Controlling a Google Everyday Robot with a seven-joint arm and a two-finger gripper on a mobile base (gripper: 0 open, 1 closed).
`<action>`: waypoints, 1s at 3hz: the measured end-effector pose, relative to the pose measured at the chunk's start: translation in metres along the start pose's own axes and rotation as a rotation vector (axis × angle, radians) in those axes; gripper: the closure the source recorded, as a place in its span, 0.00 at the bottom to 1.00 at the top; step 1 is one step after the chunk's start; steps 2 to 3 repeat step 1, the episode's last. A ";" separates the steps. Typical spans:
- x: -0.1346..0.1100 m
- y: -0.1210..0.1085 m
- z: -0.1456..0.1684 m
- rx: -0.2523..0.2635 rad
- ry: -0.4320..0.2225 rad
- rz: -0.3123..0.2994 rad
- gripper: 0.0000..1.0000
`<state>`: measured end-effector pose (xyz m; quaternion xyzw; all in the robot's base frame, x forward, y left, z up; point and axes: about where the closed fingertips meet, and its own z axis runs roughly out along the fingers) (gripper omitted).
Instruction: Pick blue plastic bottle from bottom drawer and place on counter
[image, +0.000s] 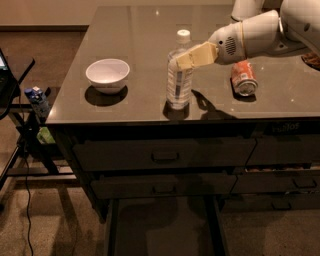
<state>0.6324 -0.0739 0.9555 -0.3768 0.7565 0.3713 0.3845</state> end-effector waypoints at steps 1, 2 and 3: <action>0.000 0.000 0.000 0.000 0.000 0.000 0.00; 0.000 0.000 0.000 0.000 0.000 0.000 0.00; 0.000 0.000 0.000 0.000 0.000 0.000 0.00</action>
Offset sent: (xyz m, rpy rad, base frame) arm 0.0000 0.0000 0.0000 0.0000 0.0000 0.0000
